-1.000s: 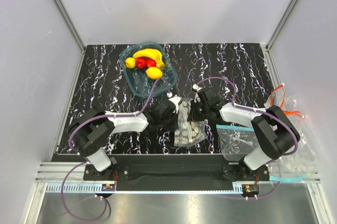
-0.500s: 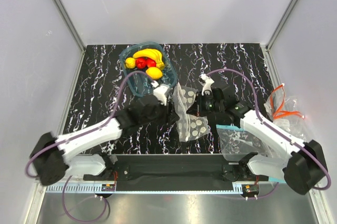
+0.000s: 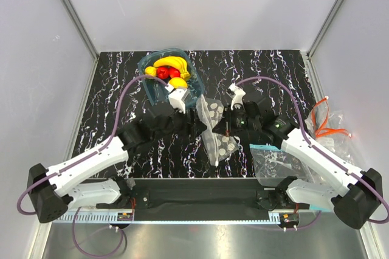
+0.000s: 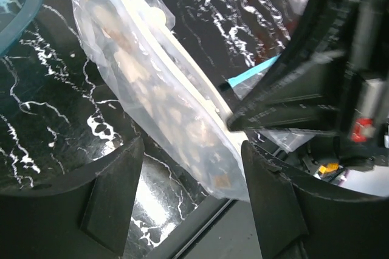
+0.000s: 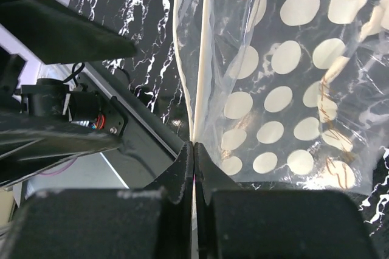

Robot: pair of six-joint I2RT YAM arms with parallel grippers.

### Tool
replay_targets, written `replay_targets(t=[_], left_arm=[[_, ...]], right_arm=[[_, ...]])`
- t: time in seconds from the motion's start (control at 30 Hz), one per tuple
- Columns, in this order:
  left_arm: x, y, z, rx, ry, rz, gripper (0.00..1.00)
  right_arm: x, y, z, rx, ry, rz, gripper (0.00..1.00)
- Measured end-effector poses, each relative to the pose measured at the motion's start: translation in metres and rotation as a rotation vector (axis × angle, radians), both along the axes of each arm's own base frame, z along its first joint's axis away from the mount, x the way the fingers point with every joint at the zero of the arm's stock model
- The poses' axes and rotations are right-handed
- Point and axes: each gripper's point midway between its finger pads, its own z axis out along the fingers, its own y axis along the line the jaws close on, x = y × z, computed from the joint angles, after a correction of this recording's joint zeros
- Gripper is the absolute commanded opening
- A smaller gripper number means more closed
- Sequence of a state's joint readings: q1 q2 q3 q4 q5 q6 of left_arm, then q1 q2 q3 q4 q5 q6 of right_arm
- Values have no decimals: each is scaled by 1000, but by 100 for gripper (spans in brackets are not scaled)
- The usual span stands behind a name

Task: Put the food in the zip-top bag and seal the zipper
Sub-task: Pick up the zipper food storage bag at the center of the board, then open the zipper of the food storage bag at the center of the board.

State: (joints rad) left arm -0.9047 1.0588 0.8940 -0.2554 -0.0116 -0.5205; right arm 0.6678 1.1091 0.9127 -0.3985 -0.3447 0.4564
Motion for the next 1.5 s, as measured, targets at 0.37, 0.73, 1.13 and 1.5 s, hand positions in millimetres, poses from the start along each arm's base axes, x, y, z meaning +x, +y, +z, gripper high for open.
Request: replay_targets(t=[0.37,0.73,1.13,1.5], left_arm=[[32,3,5,54,12,99,70],[49,8,-4,89,39,143,43],[48,-1,-6,64,56,110,70],[48,-11,-5,31,69,85,51]], right_arm=[[-3,9,15,-6,-27,12,0],[-4,7,11,-34,-14,6,0],[-6,9,5,-59,-13,24,0],[-5,12,-7,-89,5,37,0]])
